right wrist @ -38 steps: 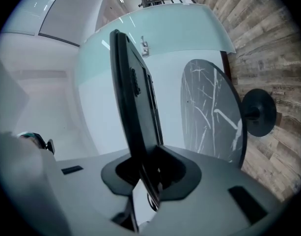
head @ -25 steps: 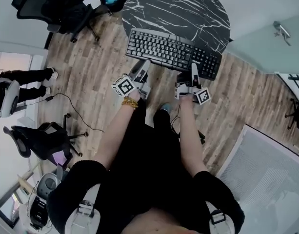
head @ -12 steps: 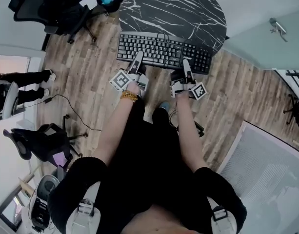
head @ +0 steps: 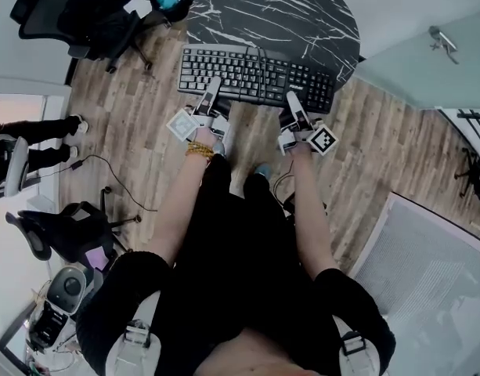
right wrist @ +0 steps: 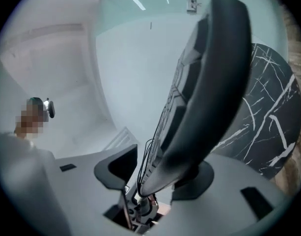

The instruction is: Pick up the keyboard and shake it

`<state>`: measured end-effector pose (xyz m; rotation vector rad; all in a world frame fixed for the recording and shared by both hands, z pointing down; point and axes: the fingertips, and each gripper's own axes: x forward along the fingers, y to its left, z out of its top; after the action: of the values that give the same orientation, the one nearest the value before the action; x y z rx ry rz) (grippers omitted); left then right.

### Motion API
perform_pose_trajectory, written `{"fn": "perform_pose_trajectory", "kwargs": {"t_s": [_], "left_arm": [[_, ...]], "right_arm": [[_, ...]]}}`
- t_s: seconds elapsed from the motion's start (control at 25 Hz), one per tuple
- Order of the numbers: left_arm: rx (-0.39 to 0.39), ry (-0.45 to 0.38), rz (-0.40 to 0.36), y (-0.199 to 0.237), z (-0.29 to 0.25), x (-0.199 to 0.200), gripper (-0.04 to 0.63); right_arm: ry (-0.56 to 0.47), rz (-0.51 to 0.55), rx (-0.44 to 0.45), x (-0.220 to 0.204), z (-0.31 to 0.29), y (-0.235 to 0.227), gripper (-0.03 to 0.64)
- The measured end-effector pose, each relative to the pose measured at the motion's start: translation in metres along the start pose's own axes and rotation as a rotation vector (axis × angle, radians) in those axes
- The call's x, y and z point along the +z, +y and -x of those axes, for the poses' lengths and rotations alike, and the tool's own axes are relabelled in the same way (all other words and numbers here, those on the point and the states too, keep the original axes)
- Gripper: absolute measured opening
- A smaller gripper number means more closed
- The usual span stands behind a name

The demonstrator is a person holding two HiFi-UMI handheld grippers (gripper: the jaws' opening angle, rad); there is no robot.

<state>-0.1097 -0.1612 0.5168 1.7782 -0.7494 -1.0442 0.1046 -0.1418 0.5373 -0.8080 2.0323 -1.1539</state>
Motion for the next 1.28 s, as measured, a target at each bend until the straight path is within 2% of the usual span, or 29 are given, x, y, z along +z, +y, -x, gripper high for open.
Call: {"fn": "perform_pose_trajectory", "kwargs": {"t_s": [0.12, 0.28, 0.36, 0.52, 0.8, 0.96, 1.12, 1.28], "left_arm": [[-0.034, -0.024, 0.041, -0.005, 0.000, 0.004, 0.074], [-0.062, -0.068, 0.095, -0.009, 0.005, 0.002, 0.074], [-0.056, -0.073, 0.099, -0.007, 0.006, 0.004, 0.074], [-0.034, -0.069, 0.111, 0.002, 0.009, 0.005, 0.074], [-0.002, -0.061, 0.109, 0.011, 0.010, 0.002, 0.074], [0.005, -0.048, 0.084, 0.019, 0.001, 0.008, 0.074], [-0.018, -0.049, 0.117, 0.011, -0.003, 0.000, 0.074], [-0.023, -0.048, 0.140, 0.009, -0.006, -0.007, 0.074]], "right_arm": [[-0.030, -0.011, -0.007, 0.008, 0.001, 0.000, 0.210], [-0.191, -0.091, -0.017, 0.033, 0.011, -0.001, 0.209], [-0.175, -0.062, -0.024, 0.038, 0.008, -0.002, 0.181], [-0.081, 0.048, -0.091, 0.035, 0.006, -0.006, 0.172], [-0.129, -0.007, -0.127, 0.032, 0.014, -0.020, 0.153], [-0.099, 0.024, -0.142, 0.040, 0.012, -0.027, 0.152], [-0.074, 0.009, -0.136, 0.044, 0.014, -0.020, 0.150], [-0.099, -0.010, -0.148, 0.047, 0.019, -0.014, 0.149]]}}
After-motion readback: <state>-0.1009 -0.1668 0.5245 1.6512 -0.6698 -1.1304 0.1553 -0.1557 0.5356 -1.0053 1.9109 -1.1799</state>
